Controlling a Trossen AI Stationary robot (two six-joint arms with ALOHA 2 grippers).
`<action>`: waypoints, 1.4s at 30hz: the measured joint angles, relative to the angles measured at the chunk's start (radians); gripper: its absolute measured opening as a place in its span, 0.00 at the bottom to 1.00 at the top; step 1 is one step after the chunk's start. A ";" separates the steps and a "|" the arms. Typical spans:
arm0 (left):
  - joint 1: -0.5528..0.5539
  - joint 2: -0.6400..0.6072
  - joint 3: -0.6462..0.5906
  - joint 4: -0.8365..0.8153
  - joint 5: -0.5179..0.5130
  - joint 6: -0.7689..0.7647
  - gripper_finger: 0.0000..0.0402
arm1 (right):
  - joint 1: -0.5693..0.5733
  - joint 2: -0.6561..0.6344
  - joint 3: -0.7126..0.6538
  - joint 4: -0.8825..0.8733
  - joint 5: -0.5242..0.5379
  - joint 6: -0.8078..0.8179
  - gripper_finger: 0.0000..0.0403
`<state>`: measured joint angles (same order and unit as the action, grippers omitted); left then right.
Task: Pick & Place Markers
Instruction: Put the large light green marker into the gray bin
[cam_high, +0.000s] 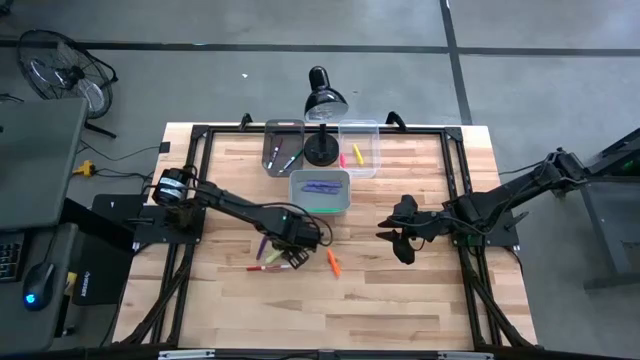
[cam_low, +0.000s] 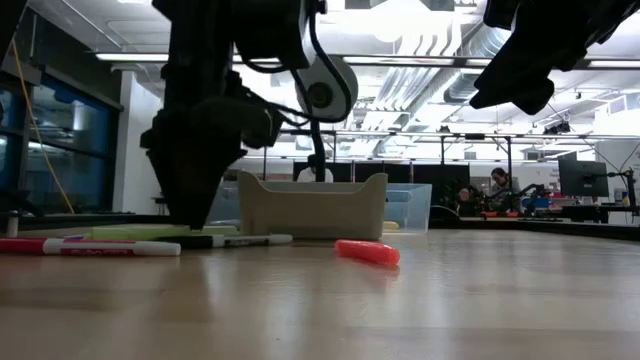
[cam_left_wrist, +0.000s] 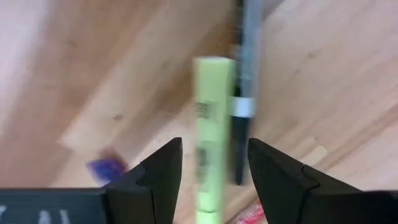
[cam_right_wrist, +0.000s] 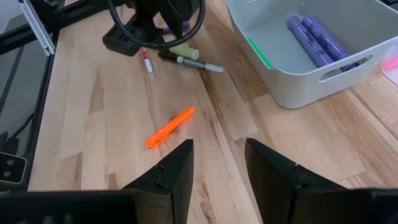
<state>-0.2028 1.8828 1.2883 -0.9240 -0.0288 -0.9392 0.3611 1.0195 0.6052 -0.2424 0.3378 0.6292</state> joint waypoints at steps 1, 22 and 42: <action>0.000 0.000 0.008 -0.013 -0.009 0.005 0.44 | 0.000 0.000 0.000 0.000 0.001 0.000 0.33; 0.009 0.018 0.055 -0.063 -0.064 0.052 0.44 | 0.000 0.000 0.000 0.000 0.012 0.002 0.33; 0.052 0.021 0.055 -0.036 -0.029 0.126 0.44 | 0.000 0.000 0.000 -0.007 -0.015 0.026 0.33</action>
<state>-0.1505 1.9038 1.3434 -0.9603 -0.0578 -0.8132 0.3611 1.0195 0.6052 -0.2494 0.3229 0.6548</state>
